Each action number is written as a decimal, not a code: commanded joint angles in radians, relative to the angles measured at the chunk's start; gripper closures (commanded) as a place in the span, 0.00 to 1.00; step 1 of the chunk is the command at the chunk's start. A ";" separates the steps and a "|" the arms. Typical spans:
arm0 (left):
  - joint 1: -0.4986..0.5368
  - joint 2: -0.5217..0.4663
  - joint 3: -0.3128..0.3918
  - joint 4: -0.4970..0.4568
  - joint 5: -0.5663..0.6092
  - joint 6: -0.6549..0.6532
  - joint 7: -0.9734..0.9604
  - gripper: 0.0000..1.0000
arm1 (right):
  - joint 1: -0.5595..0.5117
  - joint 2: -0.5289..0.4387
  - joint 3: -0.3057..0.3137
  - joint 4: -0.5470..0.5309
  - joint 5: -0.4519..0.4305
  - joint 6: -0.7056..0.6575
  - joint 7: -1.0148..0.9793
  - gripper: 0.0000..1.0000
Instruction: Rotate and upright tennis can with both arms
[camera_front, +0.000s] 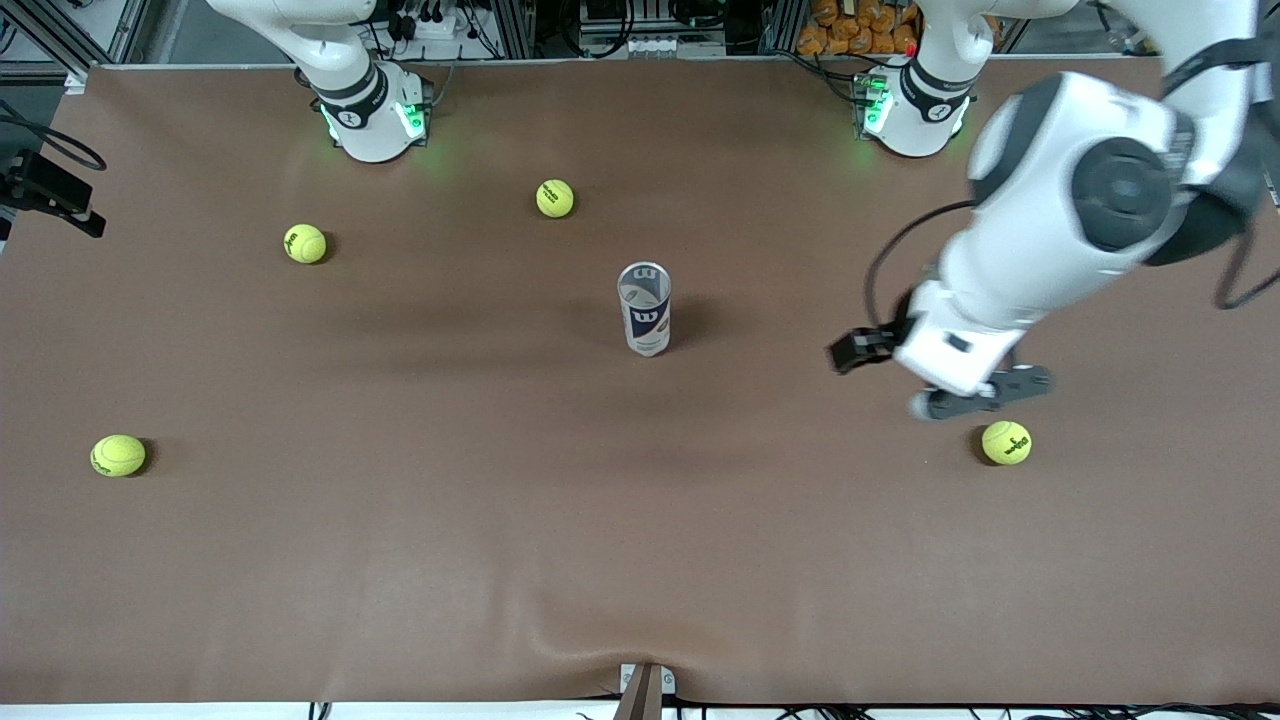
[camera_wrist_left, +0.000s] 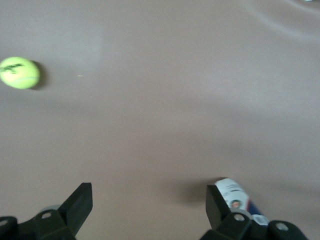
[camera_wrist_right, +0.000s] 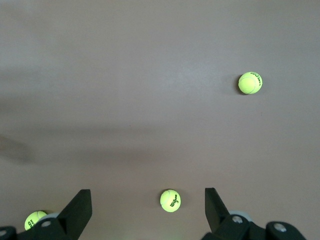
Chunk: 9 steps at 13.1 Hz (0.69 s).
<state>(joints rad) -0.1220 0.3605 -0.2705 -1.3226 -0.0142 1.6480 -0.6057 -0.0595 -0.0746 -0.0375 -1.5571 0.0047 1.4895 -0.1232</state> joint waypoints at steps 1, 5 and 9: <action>0.071 -0.060 -0.018 -0.026 -0.004 -0.036 0.081 0.00 | -0.008 0.004 0.005 0.012 -0.003 -0.003 0.007 0.00; 0.142 -0.097 -0.016 -0.032 -0.001 -0.105 0.204 0.00 | -0.008 0.004 0.005 0.012 -0.003 -0.003 0.007 0.00; 0.142 -0.204 -0.004 -0.049 -0.001 -0.200 0.230 0.00 | -0.008 0.004 0.005 0.012 -0.003 -0.003 0.007 0.00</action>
<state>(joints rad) 0.0159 0.2561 -0.2715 -1.3258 -0.0142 1.4995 -0.3922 -0.0595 -0.0746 -0.0375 -1.5571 0.0047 1.4897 -0.1232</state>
